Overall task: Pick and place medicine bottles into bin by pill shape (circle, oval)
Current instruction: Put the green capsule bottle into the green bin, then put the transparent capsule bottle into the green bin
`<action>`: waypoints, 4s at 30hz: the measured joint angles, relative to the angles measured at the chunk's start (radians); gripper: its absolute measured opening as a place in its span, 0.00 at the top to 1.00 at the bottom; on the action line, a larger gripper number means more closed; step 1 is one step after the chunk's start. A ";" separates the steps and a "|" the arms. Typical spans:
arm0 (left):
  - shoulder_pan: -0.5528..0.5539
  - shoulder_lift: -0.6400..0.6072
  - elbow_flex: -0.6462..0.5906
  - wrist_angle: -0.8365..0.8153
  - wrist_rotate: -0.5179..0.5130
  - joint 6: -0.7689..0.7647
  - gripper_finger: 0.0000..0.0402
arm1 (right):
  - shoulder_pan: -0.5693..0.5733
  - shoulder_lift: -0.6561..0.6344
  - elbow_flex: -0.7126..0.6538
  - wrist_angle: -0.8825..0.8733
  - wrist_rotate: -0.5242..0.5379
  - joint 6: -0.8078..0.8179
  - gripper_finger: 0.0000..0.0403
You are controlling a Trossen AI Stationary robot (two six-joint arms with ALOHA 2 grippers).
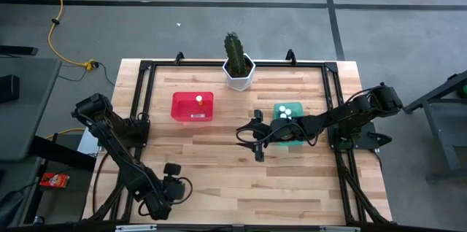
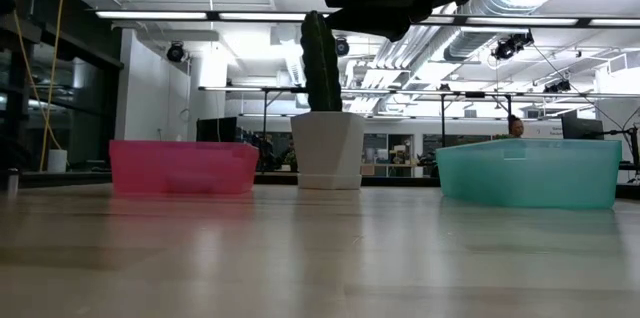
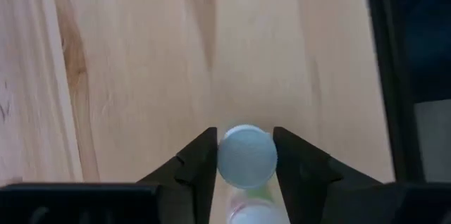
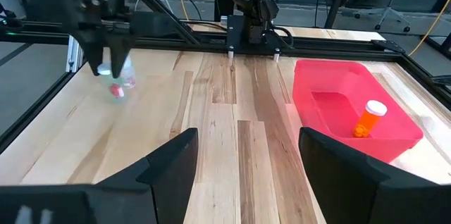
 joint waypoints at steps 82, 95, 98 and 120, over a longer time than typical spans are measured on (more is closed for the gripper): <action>0.888 0.624 0.438 1.102 0.139 0.857 0.72 | 0.212 -0.211 0.000 -0.133 0.196 -0.157 0.40; 0.903 0.625 0.436 1.039 0.139 0.852 0.72 | 0.212 -0.211 0.000 -0.133 0.195 -0.156 0.40; 0.903 0.625 0.436 1.039 0.139 0.852 0.72 | 0.212 -0.211 0.000 -0.133 0.195 -0.156 0.40; 0.909 0.543 0.435 0.908 0.154 0.862 0.41 | 0.211 -0.211 0.000 -0.103 0.195 -0.166 0.40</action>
